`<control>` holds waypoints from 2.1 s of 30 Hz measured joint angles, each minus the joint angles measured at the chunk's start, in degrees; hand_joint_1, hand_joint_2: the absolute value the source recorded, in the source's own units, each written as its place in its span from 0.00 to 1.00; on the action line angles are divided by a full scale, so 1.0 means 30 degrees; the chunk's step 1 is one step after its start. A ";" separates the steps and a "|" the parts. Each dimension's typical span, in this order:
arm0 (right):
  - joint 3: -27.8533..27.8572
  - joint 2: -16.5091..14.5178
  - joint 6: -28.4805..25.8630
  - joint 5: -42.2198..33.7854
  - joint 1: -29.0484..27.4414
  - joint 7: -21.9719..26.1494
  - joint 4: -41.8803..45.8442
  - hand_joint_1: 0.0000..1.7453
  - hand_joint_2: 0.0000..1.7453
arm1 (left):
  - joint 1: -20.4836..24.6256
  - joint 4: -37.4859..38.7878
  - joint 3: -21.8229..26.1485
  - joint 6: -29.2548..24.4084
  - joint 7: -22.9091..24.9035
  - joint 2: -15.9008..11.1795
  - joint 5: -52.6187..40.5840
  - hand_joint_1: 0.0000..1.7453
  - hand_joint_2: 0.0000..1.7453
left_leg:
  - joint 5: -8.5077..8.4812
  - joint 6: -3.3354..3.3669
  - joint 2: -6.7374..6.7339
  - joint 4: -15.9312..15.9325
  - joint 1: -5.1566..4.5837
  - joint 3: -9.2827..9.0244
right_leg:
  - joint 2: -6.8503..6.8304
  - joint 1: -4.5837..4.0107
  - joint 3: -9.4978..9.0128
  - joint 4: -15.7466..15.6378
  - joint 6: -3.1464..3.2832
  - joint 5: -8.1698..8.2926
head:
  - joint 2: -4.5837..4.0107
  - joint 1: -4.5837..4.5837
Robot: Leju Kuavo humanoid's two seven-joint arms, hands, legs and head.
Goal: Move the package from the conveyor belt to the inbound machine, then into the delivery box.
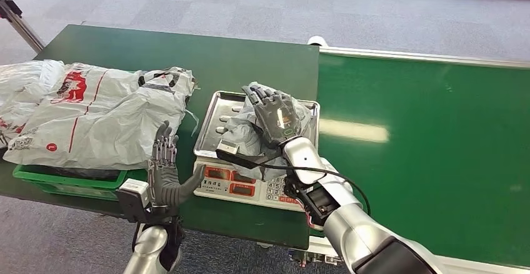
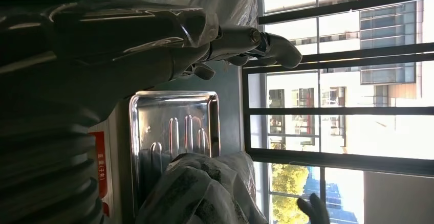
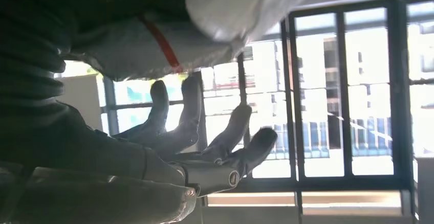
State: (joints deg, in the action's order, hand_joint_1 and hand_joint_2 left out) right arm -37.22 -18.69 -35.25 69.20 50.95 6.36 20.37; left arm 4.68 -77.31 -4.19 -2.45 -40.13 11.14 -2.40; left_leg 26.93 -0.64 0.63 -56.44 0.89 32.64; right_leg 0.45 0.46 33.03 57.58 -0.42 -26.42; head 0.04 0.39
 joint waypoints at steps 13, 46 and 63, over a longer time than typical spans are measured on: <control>0.4681 -0.0226 0.0424 -1.0087 -0.2106 1.0928 0.1457 0.00 1.00 | 0.0073 0.0024 -0.0222 -0.0025 0.0002 -0.0100 -0.0002 0.00 1.00 | 0.0001 -0.0002 0.0000 0.0001 0.0001 0.0020 | -0.0001 -0.0001 0.0018 0.0000 0.0001 -0.0002 | 0.0000 -0.0004; 0.6615 0.2461 0.1943 -2.1481 -1.3317 1.1241 1.6863 0.00 1.00 | 0.6114 0.6791 -0.3437 -0.4943 0.0955 -0.0187 -0.6771 0.00 1.00 | 0.0005 0.0002 -0.0007 -0.0004 -0.0004 0.0022 | 0.0006 0.0006 0.0030 -0.0013 0.0006 0.0013 | 0.0000 0.0000; 0.8523 0.2135 0.2777 -2.1204 -1.3987 1.1241 1.7072 0.00 1.00 | 0.9358 1.2980 -0.5231 -0.3300 0.5624 0.0220 -1.2051 0.38 1.00 | 0.0005 0.0001 -0.0003 -0.0003 -0.0005 0.0014 | 0.0002 0.0008 -0.0008 -0.0012 0.0004 0.0009 | 0.0000 0.0000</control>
State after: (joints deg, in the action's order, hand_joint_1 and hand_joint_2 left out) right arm -11.65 -12.28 -26.92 5.59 8.99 40.09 71.59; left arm 32.75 -38.37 -19.88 -12.35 -23.26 11.80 -38.56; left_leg 26.95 -0.64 0.62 -56.45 0.87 32.68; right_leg 0.46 0.49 33.01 57.54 -0.41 -26.39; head 0.04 0.39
